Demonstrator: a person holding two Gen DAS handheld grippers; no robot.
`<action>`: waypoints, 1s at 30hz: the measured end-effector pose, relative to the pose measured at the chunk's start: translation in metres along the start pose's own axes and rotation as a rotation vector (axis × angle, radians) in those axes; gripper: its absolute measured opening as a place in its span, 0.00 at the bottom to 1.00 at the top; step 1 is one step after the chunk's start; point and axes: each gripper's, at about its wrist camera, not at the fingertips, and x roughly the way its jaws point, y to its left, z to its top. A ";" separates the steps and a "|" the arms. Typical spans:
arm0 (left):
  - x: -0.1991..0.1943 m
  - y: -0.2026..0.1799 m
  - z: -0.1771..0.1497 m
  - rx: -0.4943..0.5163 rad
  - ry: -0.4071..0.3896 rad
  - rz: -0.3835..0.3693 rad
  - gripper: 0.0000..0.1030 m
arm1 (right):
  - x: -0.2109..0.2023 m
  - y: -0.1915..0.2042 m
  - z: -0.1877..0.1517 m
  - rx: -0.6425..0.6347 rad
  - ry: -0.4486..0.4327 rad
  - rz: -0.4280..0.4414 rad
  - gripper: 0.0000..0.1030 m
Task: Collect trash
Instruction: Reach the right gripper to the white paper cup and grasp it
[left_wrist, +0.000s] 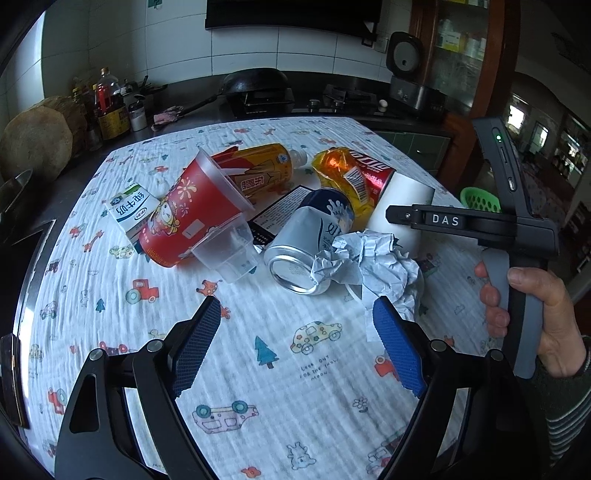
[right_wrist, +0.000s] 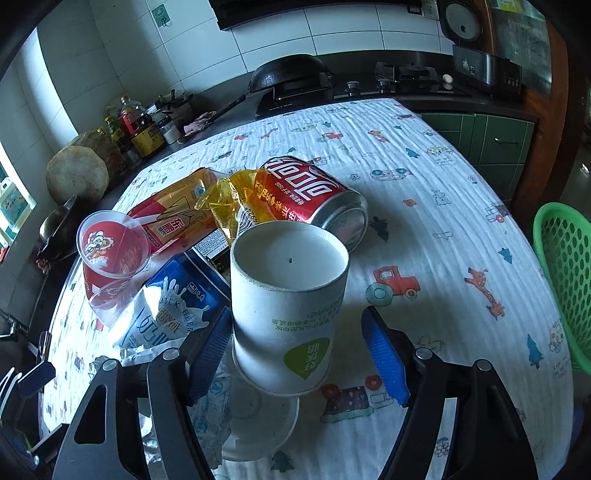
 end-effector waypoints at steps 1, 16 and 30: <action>0.000 -0.002 0.000 0.007 0.000 -0.009 0.80 | 0.002 0.001 0.000 0.004 0.002 0.007 0.61; 0.016 -0.029 0.001 0.048 0.023 -0.179 0.66 | -0.039 0.022 -0.012 -0.036 -0.067 -0.076 0.54; 0.054 -0.051 0.010 0.092 0.097 -0.110 0.63 | -0.126 -0.004 -0.036 0.012 -0.165 -0.167 0.54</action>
